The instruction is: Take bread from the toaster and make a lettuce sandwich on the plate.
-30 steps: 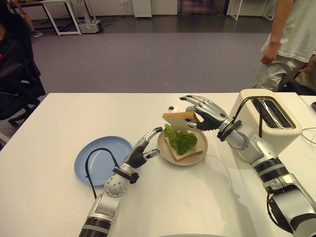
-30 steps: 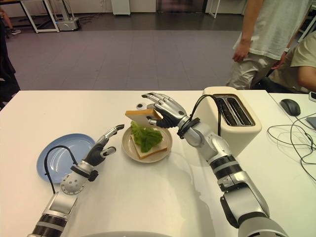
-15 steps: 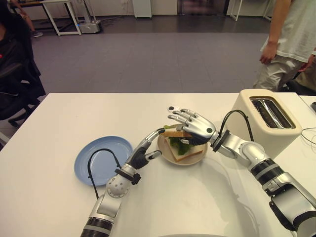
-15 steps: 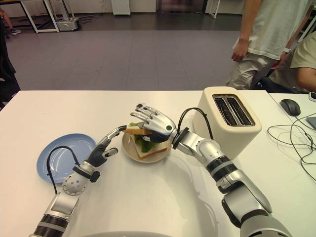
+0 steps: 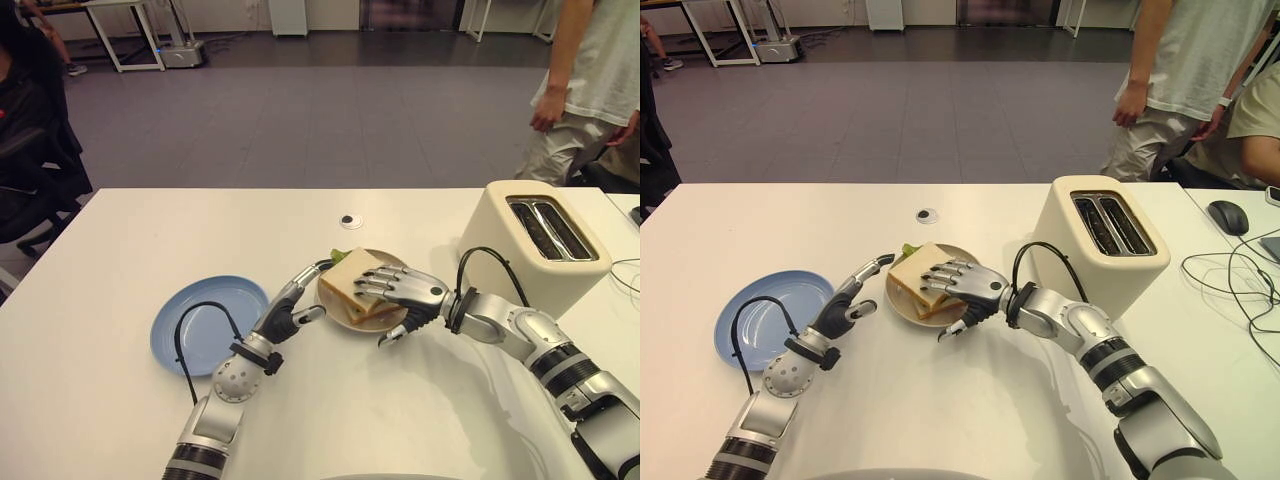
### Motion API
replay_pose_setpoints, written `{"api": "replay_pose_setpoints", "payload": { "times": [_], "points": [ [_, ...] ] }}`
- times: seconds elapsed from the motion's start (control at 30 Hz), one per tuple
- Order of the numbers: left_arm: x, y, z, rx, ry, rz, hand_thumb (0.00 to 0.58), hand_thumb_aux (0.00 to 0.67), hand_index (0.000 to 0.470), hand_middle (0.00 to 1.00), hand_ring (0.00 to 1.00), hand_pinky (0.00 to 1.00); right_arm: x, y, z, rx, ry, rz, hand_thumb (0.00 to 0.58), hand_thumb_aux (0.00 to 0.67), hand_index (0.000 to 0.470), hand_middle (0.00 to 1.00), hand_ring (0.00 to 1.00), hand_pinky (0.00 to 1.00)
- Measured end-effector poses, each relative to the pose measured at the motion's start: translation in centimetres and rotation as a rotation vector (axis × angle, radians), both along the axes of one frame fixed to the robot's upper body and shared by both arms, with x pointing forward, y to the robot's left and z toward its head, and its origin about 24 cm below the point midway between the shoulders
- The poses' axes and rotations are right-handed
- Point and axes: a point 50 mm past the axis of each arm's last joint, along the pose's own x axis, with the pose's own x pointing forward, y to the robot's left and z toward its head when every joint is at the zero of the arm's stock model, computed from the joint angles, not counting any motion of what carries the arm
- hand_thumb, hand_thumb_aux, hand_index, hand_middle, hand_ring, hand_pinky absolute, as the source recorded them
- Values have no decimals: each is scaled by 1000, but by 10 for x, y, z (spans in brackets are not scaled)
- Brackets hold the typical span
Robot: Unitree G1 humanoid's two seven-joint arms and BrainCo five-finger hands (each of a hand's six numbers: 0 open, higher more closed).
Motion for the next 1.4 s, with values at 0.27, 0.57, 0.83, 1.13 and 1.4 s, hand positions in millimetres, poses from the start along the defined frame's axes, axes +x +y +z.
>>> {"api": "replay_pose_setpoints", "payload": {
  "times": [0.27,0.57,0.83,1.13,1.4],
  "points": [
    [-11,14,31,266,-123,-34,244,160,112,639,639,639,5,-19,72,302,-100,-39,0,0,0,0,0,0],
    [-40,-16,-1,740,8,-311,580,670,470,1000,1000,1000,-59,-69,26,-1,397,-57,580,670,470,953,953,953],
    [2,-40,-25,871,-88,-287,580,670,470,1000,1000,1000,-49,-29,-40,31,435,-146,580,670,470,933,933,933],
    [70,-25,-23,1021,-195,-78,580,670,470,1000,1000,1000,13,-14,-51,185,336,-388,580,670,470,925,925,925],
    [66,-34,-12,956,-292,-70,456,360,253,510,510,510,-2,-18,-29,341,221,-296,0,0,0,667,667,667]
  ]
}}
